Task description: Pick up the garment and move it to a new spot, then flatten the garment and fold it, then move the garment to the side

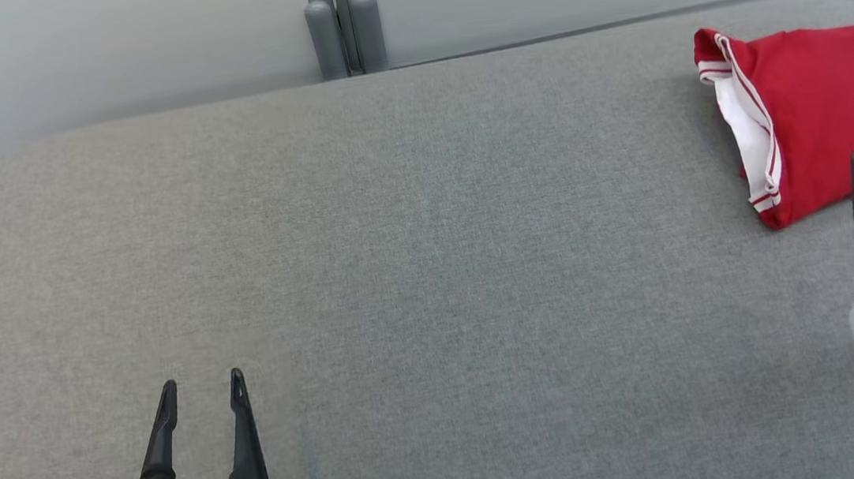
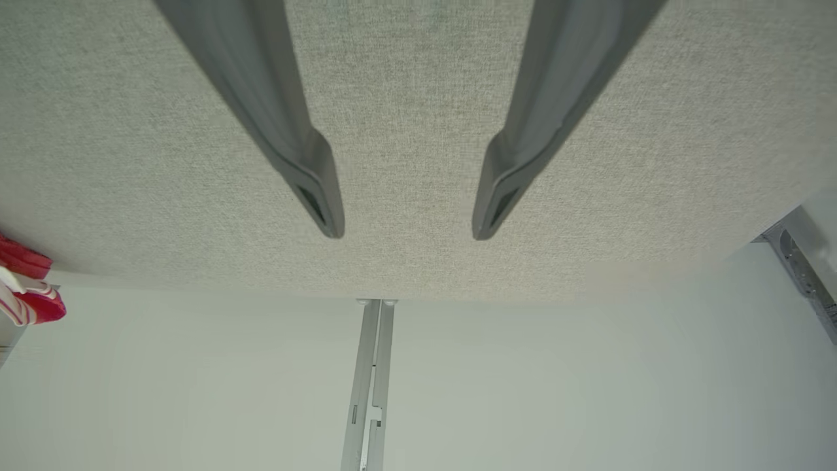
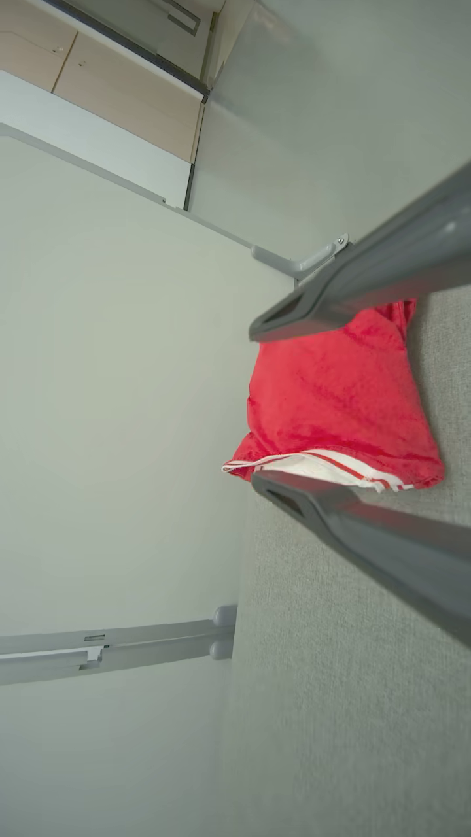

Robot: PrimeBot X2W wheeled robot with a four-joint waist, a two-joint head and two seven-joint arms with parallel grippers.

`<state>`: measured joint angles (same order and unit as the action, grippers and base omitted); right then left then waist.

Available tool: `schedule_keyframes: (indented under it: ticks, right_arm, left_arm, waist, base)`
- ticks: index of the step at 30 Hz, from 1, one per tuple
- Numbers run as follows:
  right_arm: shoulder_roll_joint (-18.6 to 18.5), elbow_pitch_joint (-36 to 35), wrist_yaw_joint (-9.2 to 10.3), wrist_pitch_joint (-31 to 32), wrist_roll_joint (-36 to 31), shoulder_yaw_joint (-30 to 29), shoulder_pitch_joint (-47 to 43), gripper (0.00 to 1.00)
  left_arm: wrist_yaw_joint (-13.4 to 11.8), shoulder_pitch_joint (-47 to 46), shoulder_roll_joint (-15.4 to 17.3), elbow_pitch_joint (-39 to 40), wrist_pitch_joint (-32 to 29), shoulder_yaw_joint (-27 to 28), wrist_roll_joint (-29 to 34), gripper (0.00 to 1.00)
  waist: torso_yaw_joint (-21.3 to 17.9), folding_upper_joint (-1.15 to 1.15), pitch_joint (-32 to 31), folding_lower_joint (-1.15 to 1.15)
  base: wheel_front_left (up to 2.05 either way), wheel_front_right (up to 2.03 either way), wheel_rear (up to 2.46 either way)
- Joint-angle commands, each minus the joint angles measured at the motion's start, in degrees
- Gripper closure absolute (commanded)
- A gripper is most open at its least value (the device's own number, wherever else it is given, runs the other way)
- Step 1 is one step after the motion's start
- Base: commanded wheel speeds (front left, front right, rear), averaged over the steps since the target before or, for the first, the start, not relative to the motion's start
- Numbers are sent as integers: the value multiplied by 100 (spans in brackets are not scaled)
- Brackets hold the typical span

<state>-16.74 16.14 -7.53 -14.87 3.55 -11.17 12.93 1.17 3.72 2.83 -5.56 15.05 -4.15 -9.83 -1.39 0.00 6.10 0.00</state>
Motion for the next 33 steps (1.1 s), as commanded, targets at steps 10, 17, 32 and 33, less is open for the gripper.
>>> schedule_keyframes:
  ticks: [10, 17, 32, 33]
  right_arm:
    - [1026, -1122, 10, -28, -334, 162, -1464, 0]
    - [1230, -1126, 10, -30, -370, 271, -1763, 0]
    - [1346, -1050, -1, -17, -370, 254, -1738, 100]
    - [1363, -990, -1, -15, -373, 255, -1744, 100]
  left_arm:
    - [-56, 342, 16, -172, 14, 135, 221, 0]
    - [168, 214, 16, -179, 14, 129, 174, 0]
    - [235, 219, -2, -317, -1, 82, 167, 100]
    - [234, 245, -5, -385, -8, 70, 172, 100]
  waist:
    - [167, 0, -483, 0]
    - [235, 0, -499, 0]
    - [169, 0, -493, 0]
    - [168, 0, -493, 0]
  base:
    - [0, 0, 0]
    - [0, 0, 0]
    - [0, 0, 0]
    - [0, 0, 0]
